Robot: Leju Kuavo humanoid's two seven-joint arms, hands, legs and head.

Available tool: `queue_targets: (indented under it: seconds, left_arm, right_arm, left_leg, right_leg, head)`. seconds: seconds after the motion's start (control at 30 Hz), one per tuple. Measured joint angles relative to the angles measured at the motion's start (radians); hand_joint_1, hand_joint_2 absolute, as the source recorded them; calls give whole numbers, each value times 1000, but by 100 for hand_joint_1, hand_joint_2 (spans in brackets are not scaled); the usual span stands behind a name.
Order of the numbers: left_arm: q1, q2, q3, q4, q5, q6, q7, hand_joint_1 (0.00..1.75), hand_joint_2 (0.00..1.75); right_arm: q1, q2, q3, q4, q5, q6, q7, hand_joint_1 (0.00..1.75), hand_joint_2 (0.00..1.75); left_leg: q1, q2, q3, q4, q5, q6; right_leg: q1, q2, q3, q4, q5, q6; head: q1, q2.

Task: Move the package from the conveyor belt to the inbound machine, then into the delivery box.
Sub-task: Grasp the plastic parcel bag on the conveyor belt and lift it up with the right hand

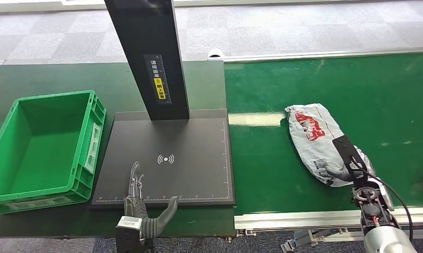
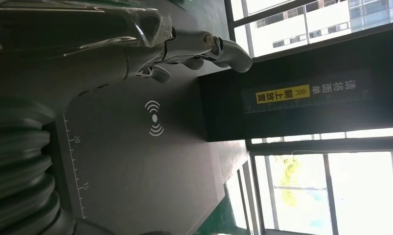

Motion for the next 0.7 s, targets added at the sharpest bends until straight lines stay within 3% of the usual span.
queue_targets:
  seconds: [0.33,0.47,0.7]
  left_arm:
    - [13,4,0,-28,1,20,0,0,175]
    - [16,6,0,-31,0,21,0,0,175]
    - [13,6,-1,-31,-6,21,0,0,175]
  right_arm:
    - [-50,22,-20,70,12,68,33,0,175]
    - [-59,32,-20,84,21,99,53,172,175]
    - [-81,39,-20,97,41,134,85,175,175]
  left_leg:
    - [0,0,0,0,0,0]
    - [0,0,0,0,0,0]
    - [0,0,1,0,0,0]
  right_leg:
    - [0,0,1,0,0,0]
    - [0,0,1,0,0,0]
    - [0,0,1,0,0,0]
  head:
    - [0,0]
    - [0,0]
    - [0,0]
